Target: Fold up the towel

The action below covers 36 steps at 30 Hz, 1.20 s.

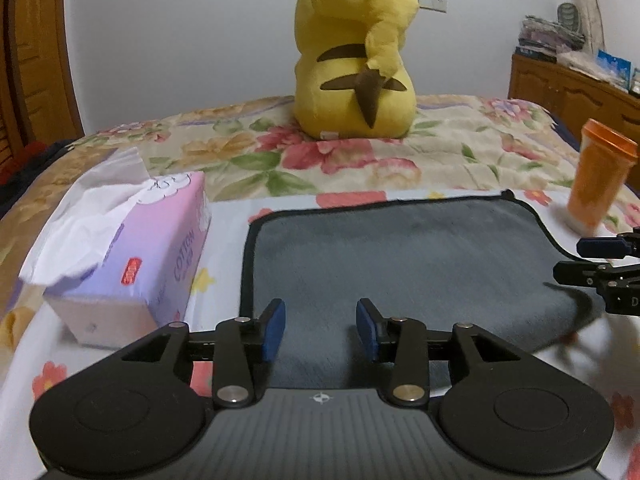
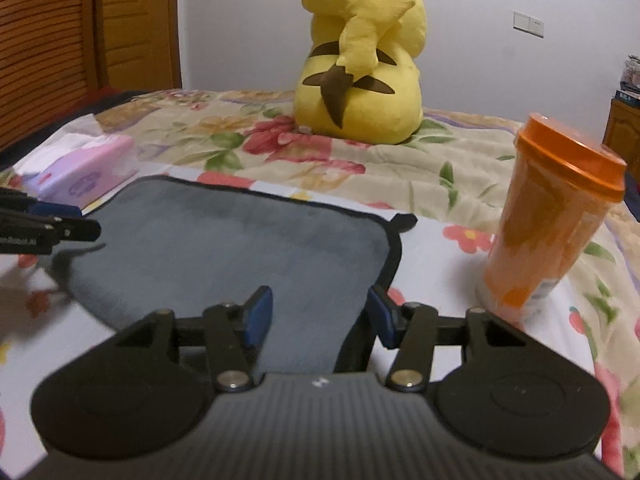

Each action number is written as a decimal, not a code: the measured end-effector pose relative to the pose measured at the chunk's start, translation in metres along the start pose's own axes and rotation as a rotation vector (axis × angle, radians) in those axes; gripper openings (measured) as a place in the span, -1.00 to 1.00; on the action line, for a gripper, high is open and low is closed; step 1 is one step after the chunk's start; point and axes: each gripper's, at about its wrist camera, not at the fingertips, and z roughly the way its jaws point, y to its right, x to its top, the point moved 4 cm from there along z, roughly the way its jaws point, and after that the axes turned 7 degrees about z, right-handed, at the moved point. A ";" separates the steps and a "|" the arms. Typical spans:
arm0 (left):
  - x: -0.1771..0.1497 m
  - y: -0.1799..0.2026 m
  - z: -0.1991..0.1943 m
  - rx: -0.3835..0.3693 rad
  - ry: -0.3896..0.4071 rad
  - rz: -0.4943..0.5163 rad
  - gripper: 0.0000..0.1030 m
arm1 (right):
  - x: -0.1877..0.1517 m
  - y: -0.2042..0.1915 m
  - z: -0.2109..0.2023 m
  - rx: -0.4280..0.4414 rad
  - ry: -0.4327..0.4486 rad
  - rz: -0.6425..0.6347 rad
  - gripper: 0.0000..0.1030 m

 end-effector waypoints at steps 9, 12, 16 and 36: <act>-0.007 0.016 -0.026 -0.006 -0.016 0.025 0.07 | -0.004 -0.001 -0.026 -0.026 0.003 0.020 0.04; -0.006 0.022 -0.037 -0.008 -0.012 0.033 0.12 | -0.003 0.000 -0.038 -0.028 0.014 0.038 0.04; -0.004 0.029 -0.053 -0.007 -0.002 0.042 0.17 | -0.003 -0.004 -0.052 -0.018 0.022 0.048 0.05; -0.009 0.048 -0.105 -0.030 0.075 0.009 1.00 | -0.013 -0.015 -0.100 -0.026 0.058 0.079 0.96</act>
